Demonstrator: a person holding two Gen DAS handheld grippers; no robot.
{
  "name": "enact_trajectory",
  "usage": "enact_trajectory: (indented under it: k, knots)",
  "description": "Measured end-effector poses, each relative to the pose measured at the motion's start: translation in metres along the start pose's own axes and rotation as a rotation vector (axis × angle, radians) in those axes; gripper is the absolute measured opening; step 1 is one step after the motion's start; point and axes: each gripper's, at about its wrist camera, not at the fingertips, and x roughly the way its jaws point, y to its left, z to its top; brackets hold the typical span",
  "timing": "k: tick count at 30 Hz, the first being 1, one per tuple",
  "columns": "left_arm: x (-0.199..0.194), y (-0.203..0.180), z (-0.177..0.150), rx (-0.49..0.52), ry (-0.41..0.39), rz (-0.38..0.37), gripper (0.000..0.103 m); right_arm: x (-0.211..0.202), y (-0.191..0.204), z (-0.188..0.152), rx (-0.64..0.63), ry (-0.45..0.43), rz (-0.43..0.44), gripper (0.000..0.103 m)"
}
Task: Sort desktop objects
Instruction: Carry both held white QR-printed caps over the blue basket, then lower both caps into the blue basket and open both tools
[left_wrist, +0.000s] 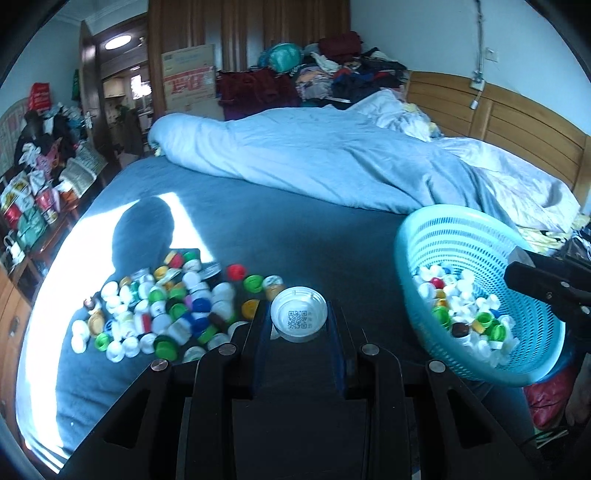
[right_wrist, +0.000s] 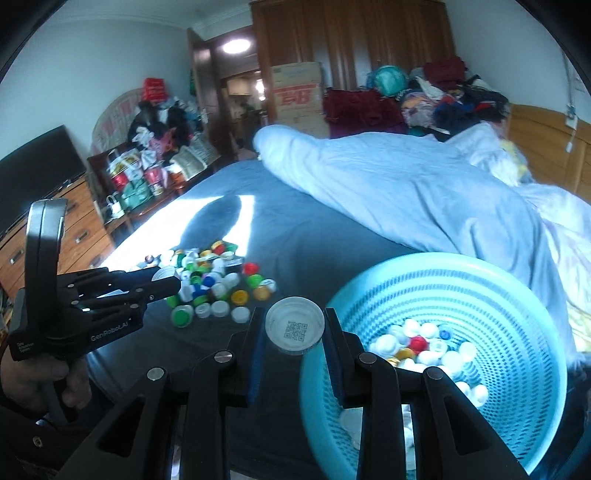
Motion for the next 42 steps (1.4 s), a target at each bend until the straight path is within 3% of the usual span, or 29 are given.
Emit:
enact_trajectory:
  k: [13, 25, 42]
  knots:
    - [0.010, -0.081, 0.052, 0.119, -0.037, -0.105, 0.025, -0.023, -0.066, -0.008, 0.100, -0.011, -0.101, 0.032]
    - [0.039, -0.152, 0.065, 0.247, 0.033, -0.169, 0.025, -0.027, -0.103, -0.023, 0.159, 0.030, -0.169, 0.032]
    - [0.050, -0.165, 0.058, 0.294, 0.081, -0.155, 0.025, -0.027, -0.103, -0.031, 0.170, 0.038, -0.162, 0.032]
